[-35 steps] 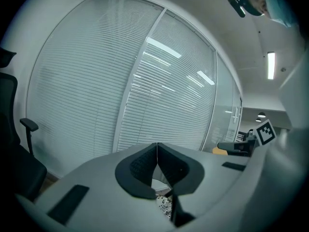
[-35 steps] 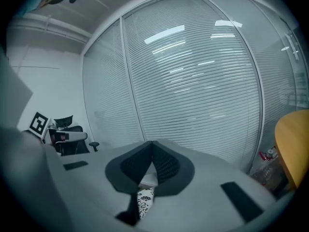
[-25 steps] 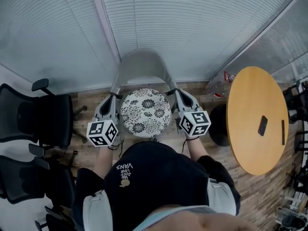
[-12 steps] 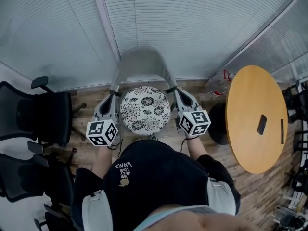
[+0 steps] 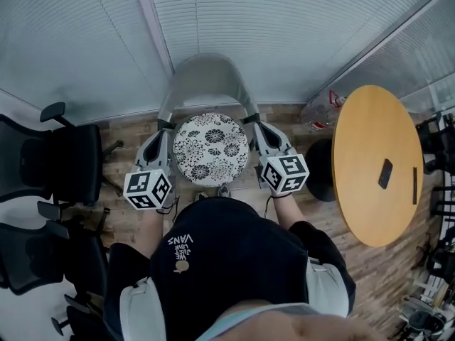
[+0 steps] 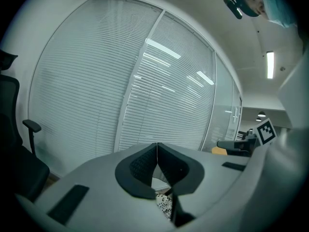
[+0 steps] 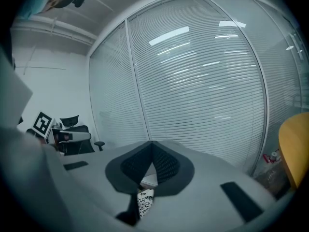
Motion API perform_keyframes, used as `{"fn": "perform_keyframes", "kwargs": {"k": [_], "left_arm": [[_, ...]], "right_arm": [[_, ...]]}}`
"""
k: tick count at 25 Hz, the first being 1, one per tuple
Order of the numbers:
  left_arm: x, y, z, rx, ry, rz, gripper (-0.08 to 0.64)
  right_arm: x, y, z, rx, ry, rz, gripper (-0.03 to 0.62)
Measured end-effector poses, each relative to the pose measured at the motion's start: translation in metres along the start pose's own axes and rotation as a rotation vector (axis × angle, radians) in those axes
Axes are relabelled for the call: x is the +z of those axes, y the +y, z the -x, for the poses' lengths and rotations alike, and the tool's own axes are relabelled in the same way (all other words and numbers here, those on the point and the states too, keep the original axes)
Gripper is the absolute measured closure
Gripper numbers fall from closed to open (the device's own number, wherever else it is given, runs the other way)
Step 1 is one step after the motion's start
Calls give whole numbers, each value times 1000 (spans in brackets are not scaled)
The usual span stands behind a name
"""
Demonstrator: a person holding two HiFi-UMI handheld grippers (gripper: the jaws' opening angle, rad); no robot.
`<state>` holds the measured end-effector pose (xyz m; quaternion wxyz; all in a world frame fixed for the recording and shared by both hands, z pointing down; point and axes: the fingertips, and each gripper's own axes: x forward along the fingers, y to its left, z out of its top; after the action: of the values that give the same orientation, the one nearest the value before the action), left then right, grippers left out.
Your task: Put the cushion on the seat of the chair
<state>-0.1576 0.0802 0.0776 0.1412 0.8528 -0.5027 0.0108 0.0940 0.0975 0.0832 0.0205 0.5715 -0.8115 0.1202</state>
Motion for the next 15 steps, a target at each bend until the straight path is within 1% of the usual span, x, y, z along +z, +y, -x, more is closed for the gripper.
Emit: {"fn": "perform_keyframes", "kwargs": {"k": [15], "left_arm": [[-2,-8,10,3,-3,-8,546]], "right_arm": [[-1,0,11,0,-5,8,575]]}}
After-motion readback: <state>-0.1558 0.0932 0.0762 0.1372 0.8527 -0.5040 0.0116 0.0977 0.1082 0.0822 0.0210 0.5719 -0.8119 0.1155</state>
